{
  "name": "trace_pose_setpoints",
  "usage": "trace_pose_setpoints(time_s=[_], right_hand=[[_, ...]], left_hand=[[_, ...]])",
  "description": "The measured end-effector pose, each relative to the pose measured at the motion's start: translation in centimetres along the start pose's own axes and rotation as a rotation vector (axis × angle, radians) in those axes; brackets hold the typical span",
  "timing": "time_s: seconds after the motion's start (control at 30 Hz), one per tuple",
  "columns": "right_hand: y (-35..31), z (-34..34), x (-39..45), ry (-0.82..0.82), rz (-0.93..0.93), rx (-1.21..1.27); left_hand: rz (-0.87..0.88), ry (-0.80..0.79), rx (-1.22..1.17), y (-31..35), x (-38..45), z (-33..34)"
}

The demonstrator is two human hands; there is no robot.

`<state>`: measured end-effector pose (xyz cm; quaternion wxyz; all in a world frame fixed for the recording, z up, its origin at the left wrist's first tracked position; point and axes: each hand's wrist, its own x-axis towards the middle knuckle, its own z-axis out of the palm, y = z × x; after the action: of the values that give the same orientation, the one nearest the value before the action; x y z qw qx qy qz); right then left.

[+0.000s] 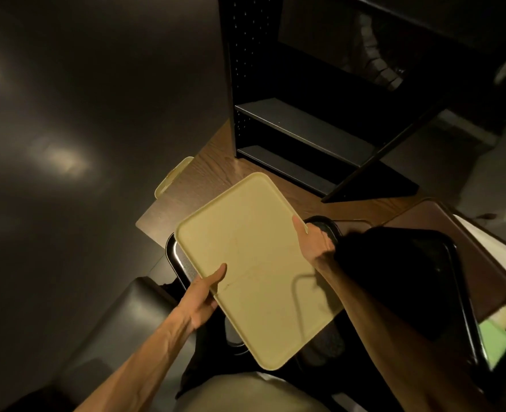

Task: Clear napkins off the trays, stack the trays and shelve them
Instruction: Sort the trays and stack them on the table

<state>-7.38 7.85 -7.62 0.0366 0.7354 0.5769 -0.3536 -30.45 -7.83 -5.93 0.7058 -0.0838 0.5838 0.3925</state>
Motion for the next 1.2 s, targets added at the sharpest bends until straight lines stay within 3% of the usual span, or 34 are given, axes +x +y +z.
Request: trace_pose_setpoints(time_s=[0.13,0.2,0.37,0.57,0.7,0.9,1.0,1.1,1.2], right_hand=[[-0.1,0.0,-0.1,-0.189,0.025,0.307],[0.8,0.0,-0.2,-0.175,0.01,0.35],[5.1,-0.4,-1.3,0.199,-0.065,-0.106],[6.8,-1.1,-2.0,0.158,0.036,-0.218],[6.7,-1.0,-1.7,0.205,0.017,-0.22],[6.7,-2.1,0.3,0.193,0.167,-0.176],[5.7,-1.9,0.1,0.202,0.04,-0.166],[4.0,-1.3,-0.2,0.082,0.027,0.04],[2.2,-1.0,-0.4,0.03,0.0,0.172]], left_hand=[[0.082,-0.02,0.011,1.7,-0.5,-1.2],[0.159,-0.013,0.078,2.9,-1.2,-1.6],[0.314,0.093,0.195,6.2,-3.4,-3.1],[0.401,0.216,0.321,9.3,-5.5,-6.9],[0.385,0.271,0.364,10.1,-6.3,-9.6],[0.342,0.343,0.43,9.0,-7.7,-12.4],[0.313,0.378,0.43,8.8,-7.9,-13.6],[0.225,0.398,0.426,9.2,-8.4,-15.1],[0.273,0.344,0.254,9.5,-8.7,-15.5]])
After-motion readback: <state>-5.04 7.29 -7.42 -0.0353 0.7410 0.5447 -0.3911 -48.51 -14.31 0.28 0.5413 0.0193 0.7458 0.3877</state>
